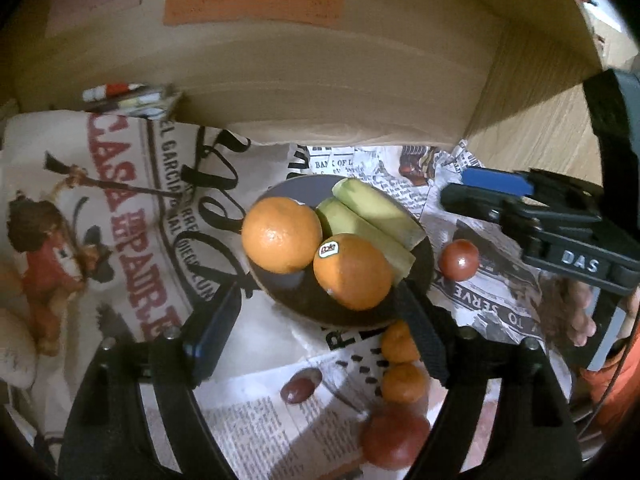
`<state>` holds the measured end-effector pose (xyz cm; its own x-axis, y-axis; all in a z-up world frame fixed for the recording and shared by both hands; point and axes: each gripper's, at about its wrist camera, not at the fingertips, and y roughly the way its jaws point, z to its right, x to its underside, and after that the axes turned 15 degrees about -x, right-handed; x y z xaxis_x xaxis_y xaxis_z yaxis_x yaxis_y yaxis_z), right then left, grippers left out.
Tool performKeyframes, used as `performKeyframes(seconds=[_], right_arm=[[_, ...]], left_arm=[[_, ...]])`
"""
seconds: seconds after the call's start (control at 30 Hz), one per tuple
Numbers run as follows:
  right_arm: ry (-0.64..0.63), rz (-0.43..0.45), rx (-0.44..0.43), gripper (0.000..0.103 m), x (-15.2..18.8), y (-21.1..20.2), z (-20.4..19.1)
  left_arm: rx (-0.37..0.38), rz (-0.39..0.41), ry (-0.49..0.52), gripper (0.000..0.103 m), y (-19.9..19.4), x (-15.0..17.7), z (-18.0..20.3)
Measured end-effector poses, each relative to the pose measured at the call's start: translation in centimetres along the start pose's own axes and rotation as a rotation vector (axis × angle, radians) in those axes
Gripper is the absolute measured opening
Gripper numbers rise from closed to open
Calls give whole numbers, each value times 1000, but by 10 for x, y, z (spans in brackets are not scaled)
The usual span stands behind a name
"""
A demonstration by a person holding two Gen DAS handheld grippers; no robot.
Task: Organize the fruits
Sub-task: 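Place the orange on the plate with the left tool while the right tool sets the cob beside the first, then grasp a red tomato with the left tool while the right tool grasps another tomato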
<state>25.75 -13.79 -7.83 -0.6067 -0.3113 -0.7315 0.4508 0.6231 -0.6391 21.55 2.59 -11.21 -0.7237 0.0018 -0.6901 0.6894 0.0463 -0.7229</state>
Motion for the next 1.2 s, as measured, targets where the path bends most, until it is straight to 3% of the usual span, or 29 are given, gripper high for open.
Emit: performKeyframes(seconds=[0.3,0.7,0.9,0.97,1.0,1.2], right_arm=[[3,42,-13,45,46,-29,-21],[101,24,-19,47,110,-37,-23],[141,15,4,47,124,-41,-15],[147,13,17,47,124,-42,-12],[146,12,24,48,124,-42,-10],[127,7,87,55,112,-37,1]], left_arm=[[-31,-25,7,84,-26,36,9],[6,-110,36,83,-26,82,40],[29,-172,74,59,-7,98,54],[13,-149,79,56,-7,99,56],[16,-147,79,48,-7,99,56],[46,-148,60,47,-5,96,48]])
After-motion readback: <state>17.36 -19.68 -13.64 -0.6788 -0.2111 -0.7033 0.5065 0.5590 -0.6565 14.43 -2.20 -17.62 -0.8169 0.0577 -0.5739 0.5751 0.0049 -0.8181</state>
